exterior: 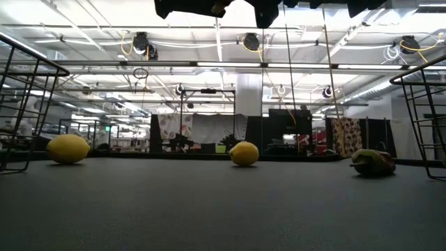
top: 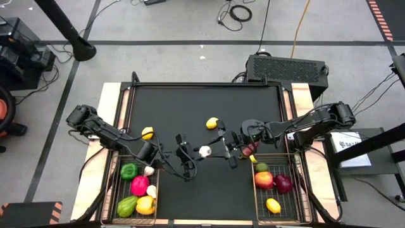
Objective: Sort produce into baskets
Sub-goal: Put the garlic into the left gold wire basket, then put the right yellow lemon into the right gold wire basket, then put the chili pepper into the left gold wire basket
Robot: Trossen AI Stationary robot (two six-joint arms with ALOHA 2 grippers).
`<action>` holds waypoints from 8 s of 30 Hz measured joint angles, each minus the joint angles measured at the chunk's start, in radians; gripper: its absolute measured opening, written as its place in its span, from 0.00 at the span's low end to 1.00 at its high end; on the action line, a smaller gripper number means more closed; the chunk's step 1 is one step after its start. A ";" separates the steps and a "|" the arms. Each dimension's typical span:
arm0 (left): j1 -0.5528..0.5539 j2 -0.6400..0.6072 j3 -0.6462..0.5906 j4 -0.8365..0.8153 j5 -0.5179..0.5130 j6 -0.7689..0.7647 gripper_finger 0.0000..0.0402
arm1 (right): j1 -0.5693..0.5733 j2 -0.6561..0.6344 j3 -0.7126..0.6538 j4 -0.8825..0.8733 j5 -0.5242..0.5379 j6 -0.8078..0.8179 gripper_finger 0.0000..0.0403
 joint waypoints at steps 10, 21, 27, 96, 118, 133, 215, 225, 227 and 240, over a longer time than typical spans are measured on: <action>0.001 0.000 0.000 0.000 -0.004 0.018 0.27 | 0.000 0.000 0.000 -0.001 0.000 0.000 0.47; 0.000 0.000 0.000 -0.001 -0.004 0.028 0.23 | 0.000 0.000 0.000 -0.002 0.000 0.001 0.47; 0.000 0.000 0.000 -0.001 -0.003 0.027 0.23 | 0.001 0.000 0.000 -0.004 -0.001 0.029 0.57; -0.408 -0.146 0.026 -1.118 1.126 -1.261 0.47 | 0.001 -0.140 0.000 -0.239 0.033 0.009 0.94; -0.199 -0.146 0.070 -1.112 -0.420 -0.685 0.41 | -0.391 0.231 0.135 -0.526 0.020 -0.264 0.94; -0.138 -0.146 0.070 -1.113 -0.415 -0.664 0.41 | -0.473 0.578 0.548 -1.045 0.002 -0.499 0.94; -0.153 -0.146 0.069 -1.051 -0.367 -0.628 0.41 | 0.820 0.062 0.333 -1.714 0.303 1.456 0.60; -0.133 -0.146 0.069 -1.008 -0.396 -0.634 0.41 | 0.854 0.063 0.193 -1.505 0.308 1.458 0.75; -0.115 -0.146 0.069 -0.957 -0.415 -0.623 0.41 | 0.854 0.063 0.189 -1.508 0.305 1.442 0.80; 0.062 -0.020 0.069 -0.340 -0.228 -0.139 0.46 | 0.853 -0.010 0.479 -1.782 0.523 1.327 0.88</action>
